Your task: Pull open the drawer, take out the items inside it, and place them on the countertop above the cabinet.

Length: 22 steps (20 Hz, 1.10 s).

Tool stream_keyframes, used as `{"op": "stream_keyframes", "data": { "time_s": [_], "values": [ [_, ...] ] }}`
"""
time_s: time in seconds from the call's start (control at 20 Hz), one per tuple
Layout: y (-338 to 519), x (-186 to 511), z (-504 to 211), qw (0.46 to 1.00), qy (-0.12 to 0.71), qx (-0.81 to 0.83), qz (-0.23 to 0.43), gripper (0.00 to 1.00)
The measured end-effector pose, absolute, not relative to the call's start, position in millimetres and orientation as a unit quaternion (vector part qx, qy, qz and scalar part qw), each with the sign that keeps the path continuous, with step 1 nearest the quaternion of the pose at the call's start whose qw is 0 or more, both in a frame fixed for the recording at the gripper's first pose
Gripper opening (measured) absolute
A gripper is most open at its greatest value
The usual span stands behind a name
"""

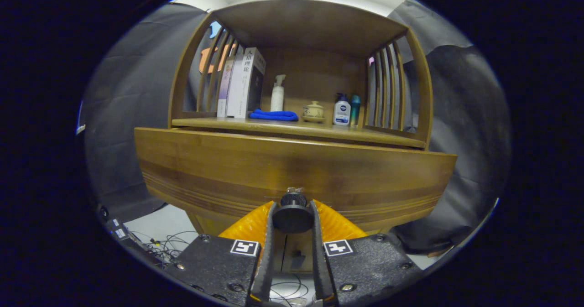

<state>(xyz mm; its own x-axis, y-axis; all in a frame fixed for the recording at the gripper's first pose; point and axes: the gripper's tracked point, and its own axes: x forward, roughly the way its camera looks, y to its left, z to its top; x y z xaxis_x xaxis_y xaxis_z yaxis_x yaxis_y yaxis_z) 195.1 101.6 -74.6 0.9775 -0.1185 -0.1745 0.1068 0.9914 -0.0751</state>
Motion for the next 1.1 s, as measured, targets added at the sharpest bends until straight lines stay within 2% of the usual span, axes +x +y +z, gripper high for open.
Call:
{"op": "stream_keyframes", "data": {
  "time_s": [0.7,1.1],
  "values": [
    [118,111,-90,0.994,0.109,-0.004,-0.028,0.39],
    [122,103,-93,0.994,0.108,-0.014,-0.02,0.39]
  ]
}}
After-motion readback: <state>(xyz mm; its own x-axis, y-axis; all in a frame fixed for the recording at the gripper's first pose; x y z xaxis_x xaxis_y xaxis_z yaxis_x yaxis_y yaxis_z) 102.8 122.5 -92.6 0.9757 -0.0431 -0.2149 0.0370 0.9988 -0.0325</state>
